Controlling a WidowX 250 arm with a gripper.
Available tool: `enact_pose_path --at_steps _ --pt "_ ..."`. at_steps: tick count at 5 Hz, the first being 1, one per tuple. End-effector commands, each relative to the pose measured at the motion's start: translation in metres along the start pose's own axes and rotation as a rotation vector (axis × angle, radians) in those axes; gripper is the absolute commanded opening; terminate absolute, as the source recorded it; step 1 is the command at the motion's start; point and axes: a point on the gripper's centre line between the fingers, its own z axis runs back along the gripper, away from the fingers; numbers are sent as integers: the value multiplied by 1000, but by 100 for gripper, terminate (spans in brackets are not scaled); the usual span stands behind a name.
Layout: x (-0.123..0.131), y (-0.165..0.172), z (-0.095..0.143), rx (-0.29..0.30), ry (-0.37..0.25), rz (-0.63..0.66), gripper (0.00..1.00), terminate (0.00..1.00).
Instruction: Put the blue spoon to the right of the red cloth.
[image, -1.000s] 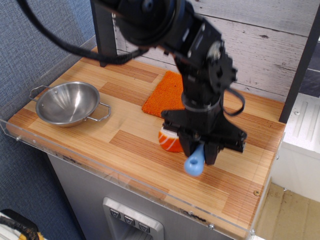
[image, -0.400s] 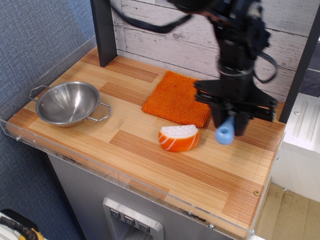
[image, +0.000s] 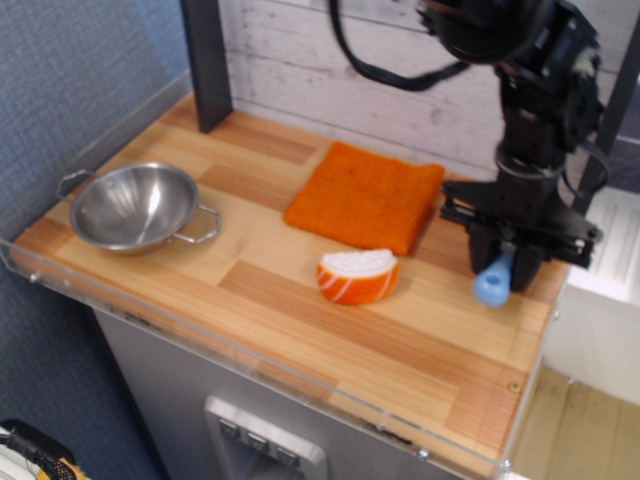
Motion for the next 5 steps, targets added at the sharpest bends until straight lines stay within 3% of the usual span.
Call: enact_pose_path --at_steps 1,5 --pt "23 -3 -4 7 -35 21 0 0" --pt "28 26 4 31 -50 99 0 0"
